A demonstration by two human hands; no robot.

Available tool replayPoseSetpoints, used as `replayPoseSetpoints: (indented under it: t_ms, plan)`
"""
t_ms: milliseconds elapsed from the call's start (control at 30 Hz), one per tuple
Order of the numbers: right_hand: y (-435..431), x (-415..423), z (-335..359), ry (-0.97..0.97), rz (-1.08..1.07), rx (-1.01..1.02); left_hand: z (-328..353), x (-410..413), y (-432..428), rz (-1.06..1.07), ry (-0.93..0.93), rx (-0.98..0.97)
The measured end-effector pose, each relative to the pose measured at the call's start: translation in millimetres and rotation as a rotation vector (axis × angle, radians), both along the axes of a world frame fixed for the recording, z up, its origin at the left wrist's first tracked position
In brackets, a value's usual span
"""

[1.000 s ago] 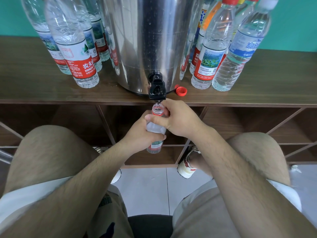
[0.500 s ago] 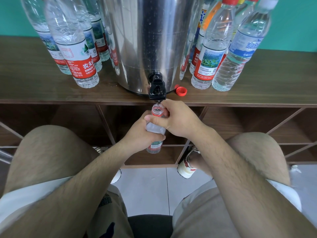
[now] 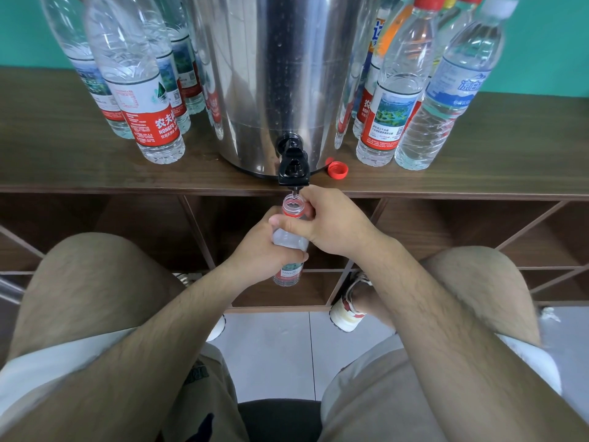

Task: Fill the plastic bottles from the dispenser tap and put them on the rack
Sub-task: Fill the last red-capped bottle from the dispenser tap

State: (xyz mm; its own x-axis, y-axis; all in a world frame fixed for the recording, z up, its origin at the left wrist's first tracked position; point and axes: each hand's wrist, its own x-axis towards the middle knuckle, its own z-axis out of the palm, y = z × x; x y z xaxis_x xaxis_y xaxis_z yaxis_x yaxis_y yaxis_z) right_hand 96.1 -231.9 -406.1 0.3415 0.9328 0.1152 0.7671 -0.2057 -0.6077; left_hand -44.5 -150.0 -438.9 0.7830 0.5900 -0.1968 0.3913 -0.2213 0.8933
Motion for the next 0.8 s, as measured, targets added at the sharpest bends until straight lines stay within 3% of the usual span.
replayPoseSetpoints:
  t_ms: [800]
  plan:
    - [-0.9, -0.5, 1.1, 0.016, -0.003, -0.012, -13.2, 3.3, 5.3, -0.006, -0.014, -0.005]
